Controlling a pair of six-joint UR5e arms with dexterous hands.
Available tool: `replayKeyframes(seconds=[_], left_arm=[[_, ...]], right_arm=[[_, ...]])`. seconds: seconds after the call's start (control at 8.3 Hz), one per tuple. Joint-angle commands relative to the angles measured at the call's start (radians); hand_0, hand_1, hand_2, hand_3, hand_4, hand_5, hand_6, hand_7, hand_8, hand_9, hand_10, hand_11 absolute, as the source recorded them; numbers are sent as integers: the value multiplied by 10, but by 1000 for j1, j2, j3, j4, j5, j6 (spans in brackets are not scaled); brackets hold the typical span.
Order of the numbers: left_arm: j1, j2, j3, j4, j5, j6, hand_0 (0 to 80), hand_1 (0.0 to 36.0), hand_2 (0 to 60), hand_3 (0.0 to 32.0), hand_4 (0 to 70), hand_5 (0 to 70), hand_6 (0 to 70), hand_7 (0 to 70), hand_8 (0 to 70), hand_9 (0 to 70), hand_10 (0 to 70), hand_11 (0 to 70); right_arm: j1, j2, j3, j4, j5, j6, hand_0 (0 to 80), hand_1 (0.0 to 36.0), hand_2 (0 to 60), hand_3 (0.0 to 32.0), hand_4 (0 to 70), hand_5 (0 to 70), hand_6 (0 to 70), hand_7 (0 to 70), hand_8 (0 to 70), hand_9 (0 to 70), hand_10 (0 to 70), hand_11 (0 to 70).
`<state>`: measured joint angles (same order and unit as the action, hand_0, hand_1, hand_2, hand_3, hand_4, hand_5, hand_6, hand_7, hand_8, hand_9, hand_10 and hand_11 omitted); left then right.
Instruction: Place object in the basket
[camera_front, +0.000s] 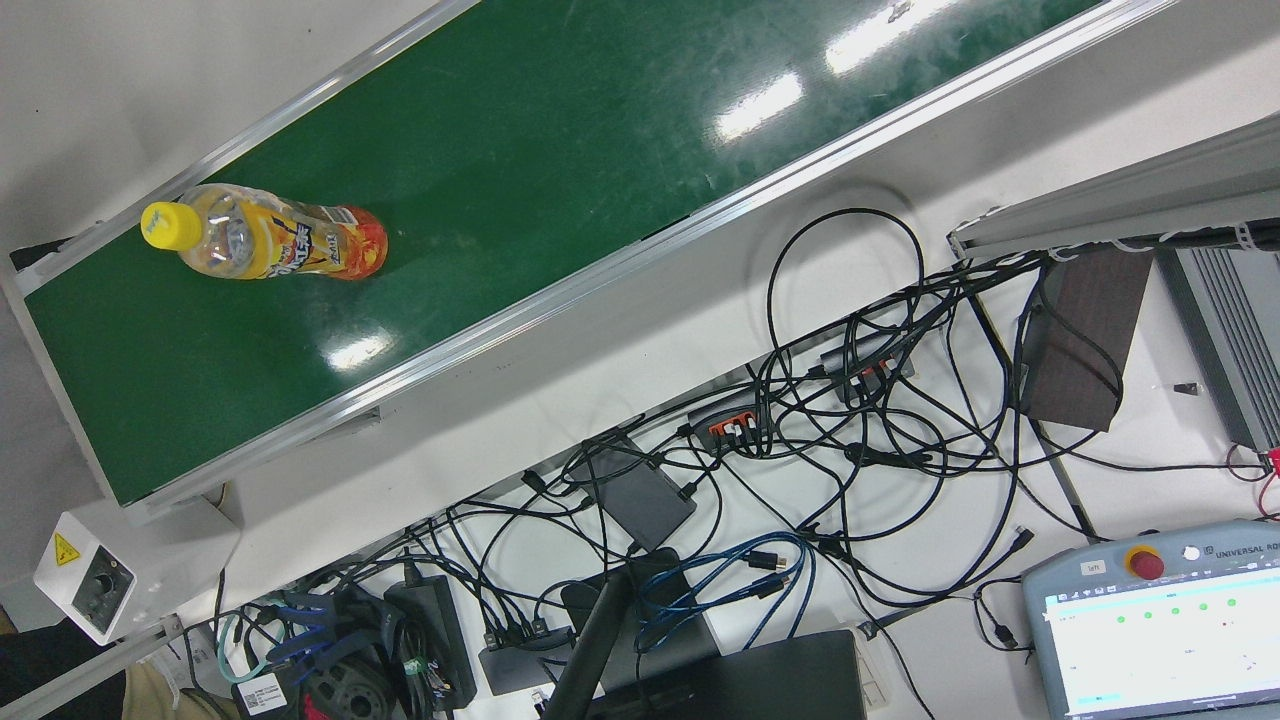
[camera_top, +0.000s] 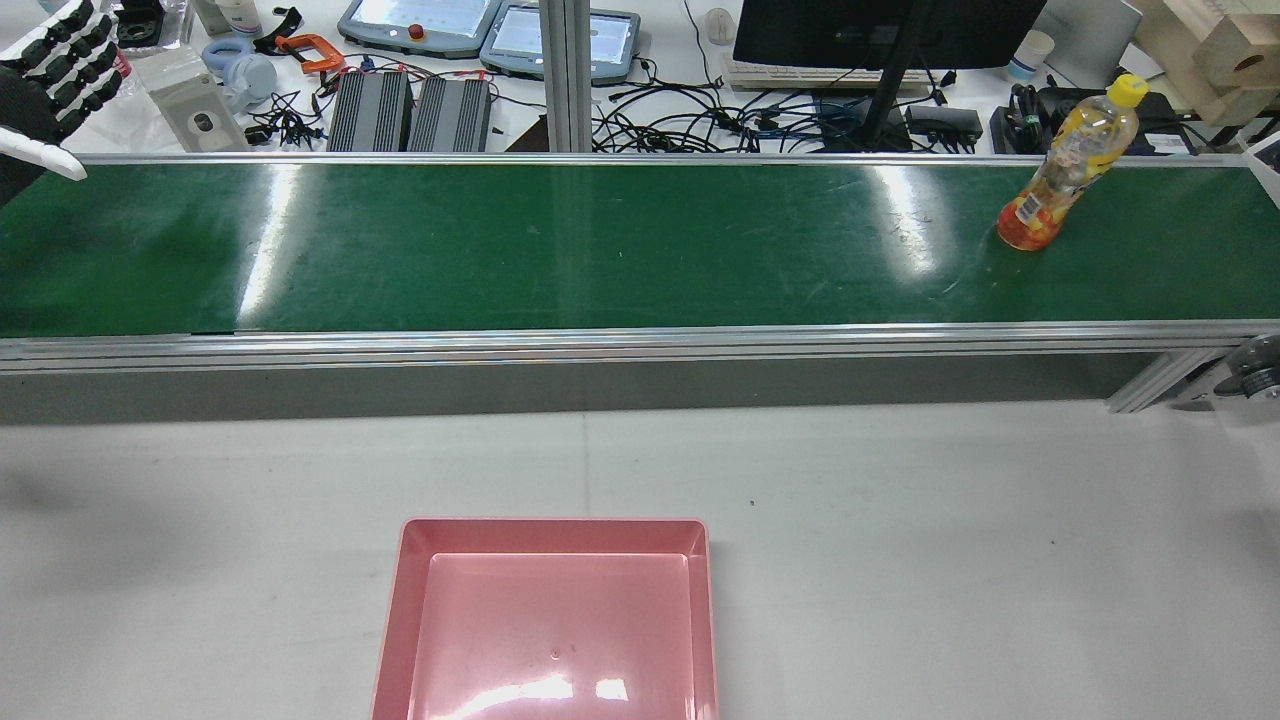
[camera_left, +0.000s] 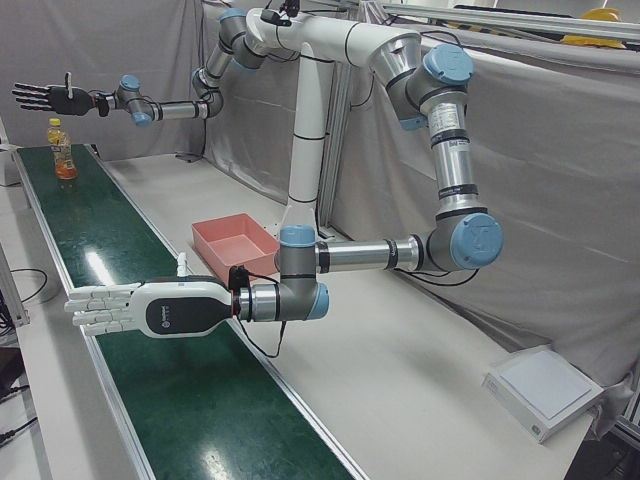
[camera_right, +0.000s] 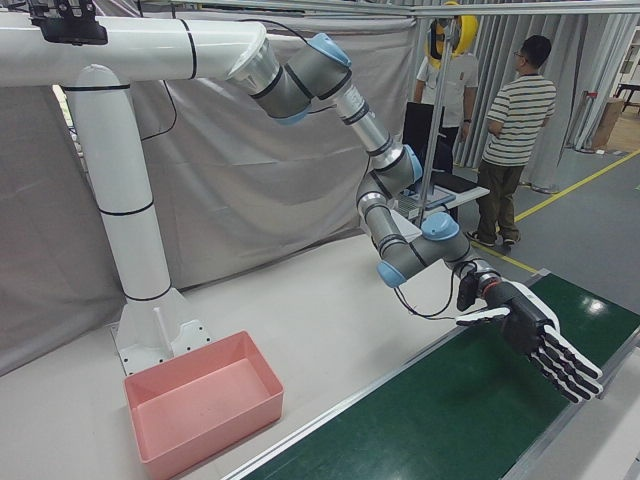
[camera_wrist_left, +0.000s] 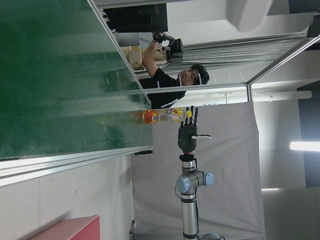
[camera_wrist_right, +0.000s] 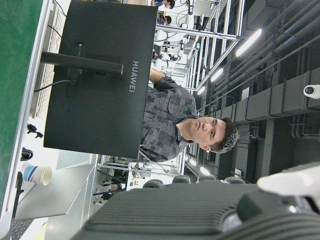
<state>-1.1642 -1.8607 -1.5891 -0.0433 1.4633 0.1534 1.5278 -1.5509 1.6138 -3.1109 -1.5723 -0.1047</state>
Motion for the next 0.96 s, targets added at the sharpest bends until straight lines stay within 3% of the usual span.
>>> replayKeyframes(seconds=[0.0,0.36,0.48,0.6,0.84], left_arm=[[6,-6,0,9,-6,18,726,140,0,0,0,0,0,0,0,0,0,0],[5,-8,-5,36,-15,31,718,140,0,0,0,8,0,0,0,0,0,0],[5,-8,-5,36,-15,32,585,96,0,0,0,2,0,0,0,0,0,0],[5,-8,-5,43,-14,44,553,77,0,0,0,1,0,0,0,0,0,0],[6,-9,-5,45,-15,46,563,82,0,0,0,15,0,0,0,0,0,0]], right_arm=[[0,0,0,0,0,0,0,0,0,0,0,0,0,0,0,0,0,0],[0,0,0,0,0,0,0,0,0,0,0,0,0,0,0,0,0,0],[0,0,0,0,0,0,0,0,0,0,0,0,0,0,0,0,0,0],[0,0,0,0,0,0,0,0,0,0,0,0,0,0,0,0,0,0],[0,0,0,0,0,0,0,0,0,0,0,0,0,0,0,0,0,0]])
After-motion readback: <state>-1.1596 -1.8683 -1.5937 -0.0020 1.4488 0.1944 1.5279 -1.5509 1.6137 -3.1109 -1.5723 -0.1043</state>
